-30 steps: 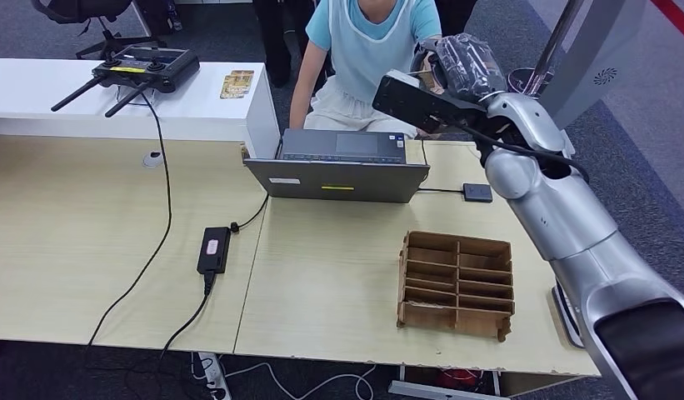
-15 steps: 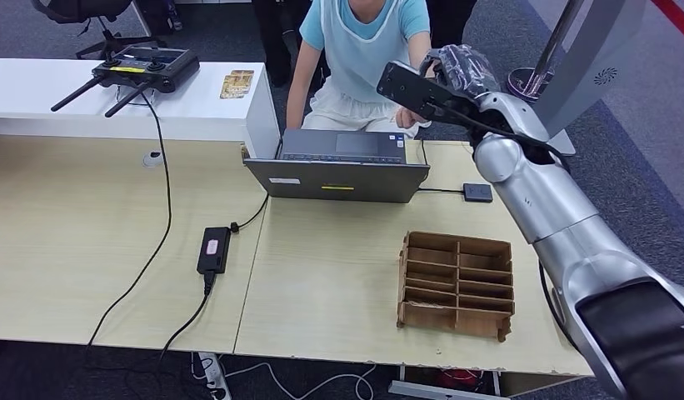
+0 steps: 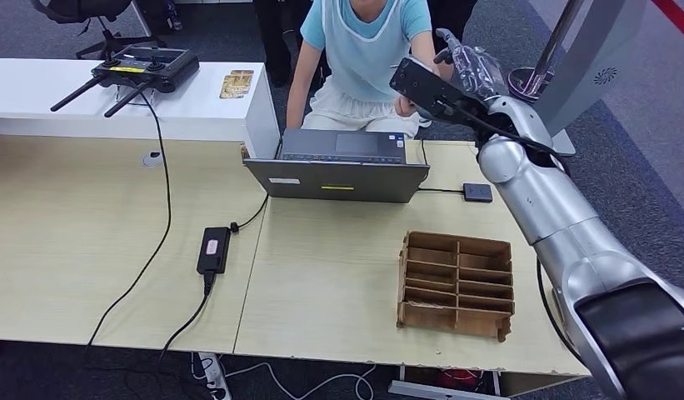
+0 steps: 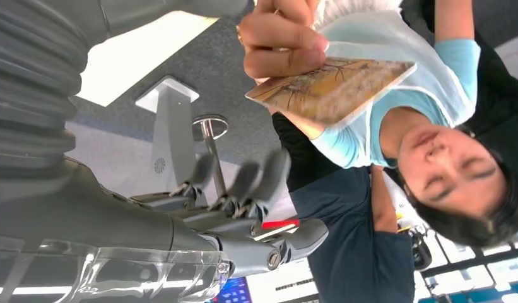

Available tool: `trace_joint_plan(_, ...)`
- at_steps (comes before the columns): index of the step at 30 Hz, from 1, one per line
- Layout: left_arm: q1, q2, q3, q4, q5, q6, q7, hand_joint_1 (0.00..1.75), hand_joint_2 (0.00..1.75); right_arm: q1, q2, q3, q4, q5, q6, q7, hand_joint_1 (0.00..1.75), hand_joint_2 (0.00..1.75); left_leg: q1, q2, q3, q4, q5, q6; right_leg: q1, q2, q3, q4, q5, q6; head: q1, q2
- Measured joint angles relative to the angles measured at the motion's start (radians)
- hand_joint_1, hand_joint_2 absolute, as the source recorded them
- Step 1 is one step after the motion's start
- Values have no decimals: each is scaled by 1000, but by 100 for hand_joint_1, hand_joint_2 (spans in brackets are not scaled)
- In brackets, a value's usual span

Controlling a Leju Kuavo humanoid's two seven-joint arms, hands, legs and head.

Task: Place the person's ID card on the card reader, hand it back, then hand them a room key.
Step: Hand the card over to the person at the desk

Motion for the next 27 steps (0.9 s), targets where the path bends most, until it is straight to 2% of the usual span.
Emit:
trace_joint_plan(6, 1, 0, 0, 0, 5, 1, 6, 0, 0, 54, -2, -55, -51, -49, -57, -14, 0, 175, 0, 0, 0, 0, 0, 0, 0, 0, 0, 0, 0, 0, 0, 0)
trace_joint_plan(14, 7, 2, 0, 2, 19, 5, 8, 0, 0, 219, -22, -195, -222, -200, -101, -85, 0, 175, 0, 0, -1, 0, 0, 0, 0, 0, 0, -1, 0, 0, 0, 0)
trace_joint_plan(18, 11, 4, 2, 2, 28, 10, 12, 0, 0, 309, -34, -272, -313, -379, -51, -142, 0, 175, 0, -1, 0, 0, 0, 0, 0, -1, 0, -1, 0, 0, 0, 0)
trace_joint_plan(23, 23, 8, 10, 5, 40, 16, 19, 0, 0, 495, -39, -383, -495, -694, 73, -218, 0, 175, 1, -3, -2, 0, -1, 0, 1, -3, 0, -2, -1, 0, 0, 0)
trace_joint_plan(27, 25, 8, 19, 7, 41, 16, 26, 0, 0, 630, -38, -433, -633, -801, 76, -263, 0, 175, 1, -3, -2, 0, -1, 0, 1, -3, -1, -2, -1, 0, 0, 0)
